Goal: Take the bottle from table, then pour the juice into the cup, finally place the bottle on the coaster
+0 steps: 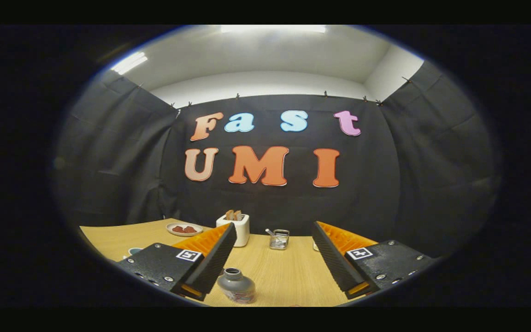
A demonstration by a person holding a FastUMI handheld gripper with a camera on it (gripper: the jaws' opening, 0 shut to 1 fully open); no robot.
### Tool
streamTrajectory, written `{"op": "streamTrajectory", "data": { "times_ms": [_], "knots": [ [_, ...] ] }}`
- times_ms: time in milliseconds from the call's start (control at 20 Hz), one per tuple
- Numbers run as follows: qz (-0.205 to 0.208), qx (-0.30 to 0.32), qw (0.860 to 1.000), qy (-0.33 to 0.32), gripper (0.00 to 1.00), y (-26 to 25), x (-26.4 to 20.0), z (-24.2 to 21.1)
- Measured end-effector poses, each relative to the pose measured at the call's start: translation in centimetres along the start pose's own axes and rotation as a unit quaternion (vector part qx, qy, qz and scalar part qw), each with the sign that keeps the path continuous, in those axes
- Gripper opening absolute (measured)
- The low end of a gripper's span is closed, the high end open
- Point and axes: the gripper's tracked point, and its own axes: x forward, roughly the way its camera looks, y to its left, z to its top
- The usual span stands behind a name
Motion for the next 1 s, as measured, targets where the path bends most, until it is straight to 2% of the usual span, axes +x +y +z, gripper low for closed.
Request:
{"op": "streamTrajectory", "data": {
  "times_ms": [550,1000],
  "knots": [
    [0.057,0.019,0.996,0.059,0.99,3.6,-1.9,-6.9],
    [0.081,0.017,0.989,0.125,0.99,5.7,-2.5,-13.3]
  ]
}}
